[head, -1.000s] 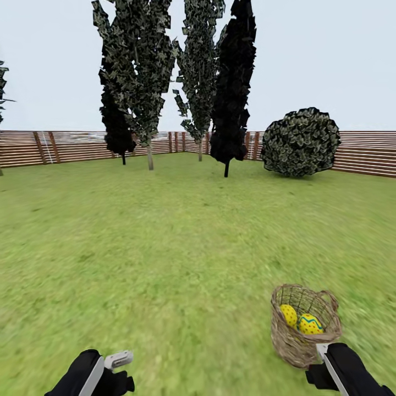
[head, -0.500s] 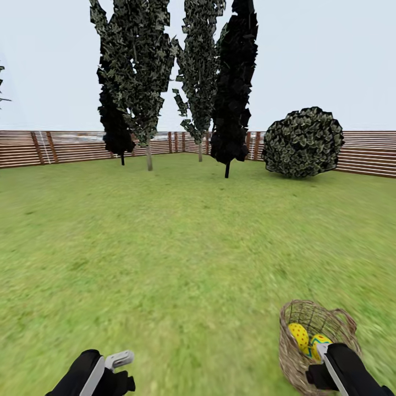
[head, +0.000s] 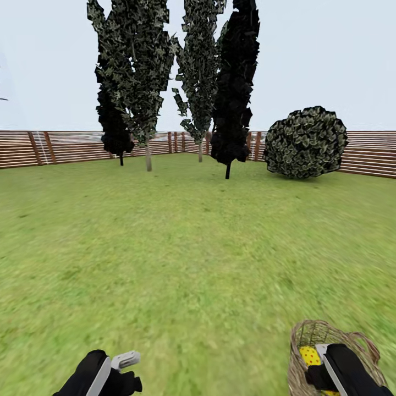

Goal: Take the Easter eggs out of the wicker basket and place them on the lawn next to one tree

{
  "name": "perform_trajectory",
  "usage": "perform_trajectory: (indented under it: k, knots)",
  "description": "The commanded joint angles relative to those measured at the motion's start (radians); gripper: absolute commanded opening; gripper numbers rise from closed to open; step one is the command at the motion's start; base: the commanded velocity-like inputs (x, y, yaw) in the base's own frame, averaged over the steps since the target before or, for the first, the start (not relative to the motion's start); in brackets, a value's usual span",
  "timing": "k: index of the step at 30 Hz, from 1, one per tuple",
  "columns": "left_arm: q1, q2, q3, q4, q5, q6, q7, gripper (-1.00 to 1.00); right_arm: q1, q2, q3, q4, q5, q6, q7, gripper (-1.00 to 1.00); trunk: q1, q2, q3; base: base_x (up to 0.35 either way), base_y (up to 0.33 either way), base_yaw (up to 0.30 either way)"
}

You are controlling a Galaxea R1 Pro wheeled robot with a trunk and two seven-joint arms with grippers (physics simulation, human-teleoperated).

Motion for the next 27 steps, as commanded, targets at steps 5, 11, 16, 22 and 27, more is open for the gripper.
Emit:
perform_trajectory:
  k: [5, 11, 16, 22, 27]
  knots:
    - [-0.001, -0.001, 0.002, -0.001, 0.004, 0.005, 0.001, 1.00, -0.001, 0.000, 0.001, -0.001, 0.004, 0.004, 0.005, 1.00, 0.001, -0.001, -0.001, 0.348, -0.001, 0.000]
    - [-0.001, -0.002, 0.001, -0.001, 0.004, 0.005, 0.001, 1.00, 0.000, 0.002, 0.001, -0.001, 0.005, 0.004, 0.005, 1.00, 0.001, -0.001, -0.001, 0.348, -0.071, 0.000]
    - [-0.001, -0.002, 0.001, -0.001, 0.005, 0.005, 0.001, 1.00, 0.000, 0.003, 0.003, -0.001, 0.007, 0.004, 0.005, 1.00, 0.001, -0.001, -0.001, 0.348, -0.109, 0.000]
    - [-0.001, -0.002, 0.000, -0.001, 0.005, 0.005, 0.001, 1.00, 0.000, 0.005, 0.004, -0.002, 0.007, 0.004, 0.005, 1.00, 0.001, -0.001, -0.001, 0.348, -0.118, 0.000]
    - [-0.001, -0.002, -0.001, -0.004, 0.005, 0.003, 0.001, 1.00, 0.000, 0.005, 0.003, -0.001, 0.007, 0.004, 0.005, 1.00, 0.001, -0.001, -0.001, 0.307, -0.112, 0.000]
